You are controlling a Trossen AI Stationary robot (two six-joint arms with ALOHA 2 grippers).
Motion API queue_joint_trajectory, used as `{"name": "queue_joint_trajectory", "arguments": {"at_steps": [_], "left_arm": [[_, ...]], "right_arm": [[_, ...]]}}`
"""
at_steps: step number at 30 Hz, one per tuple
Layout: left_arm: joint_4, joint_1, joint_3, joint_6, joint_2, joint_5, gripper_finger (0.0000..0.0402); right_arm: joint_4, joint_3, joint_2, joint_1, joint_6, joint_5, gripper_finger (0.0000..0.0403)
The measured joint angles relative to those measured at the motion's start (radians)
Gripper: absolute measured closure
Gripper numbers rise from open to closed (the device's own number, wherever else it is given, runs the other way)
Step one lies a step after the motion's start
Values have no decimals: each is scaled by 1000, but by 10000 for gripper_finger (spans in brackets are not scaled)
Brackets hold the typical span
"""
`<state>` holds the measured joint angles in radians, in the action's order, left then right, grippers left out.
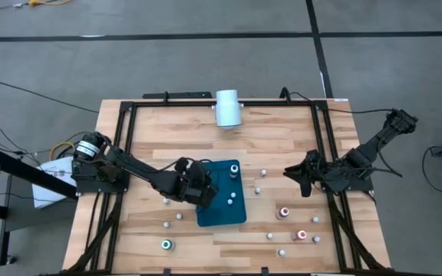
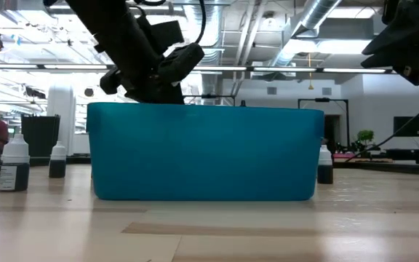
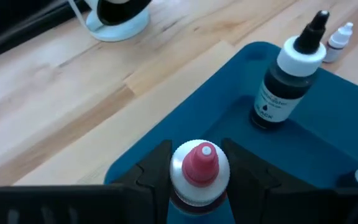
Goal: Pick & Place food coloring
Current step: Put the big pink food coloring bottle into the blue bin
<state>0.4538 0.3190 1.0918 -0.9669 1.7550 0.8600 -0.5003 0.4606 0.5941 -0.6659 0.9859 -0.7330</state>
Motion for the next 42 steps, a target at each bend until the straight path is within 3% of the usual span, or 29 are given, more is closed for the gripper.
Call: {"name": "queue_joint_trajectory", "arguments": {"at_steps": [29, 42], "left_arm": [[-86, 4, -49, -12, 31, -1, 288], [-105, 5, -49, -22, 31, -37, 257]], "right_arm": [[8, 0, 1, 0, 0, 0, 308], [8, 0, 0, 0, 0, 1, 308]]}}
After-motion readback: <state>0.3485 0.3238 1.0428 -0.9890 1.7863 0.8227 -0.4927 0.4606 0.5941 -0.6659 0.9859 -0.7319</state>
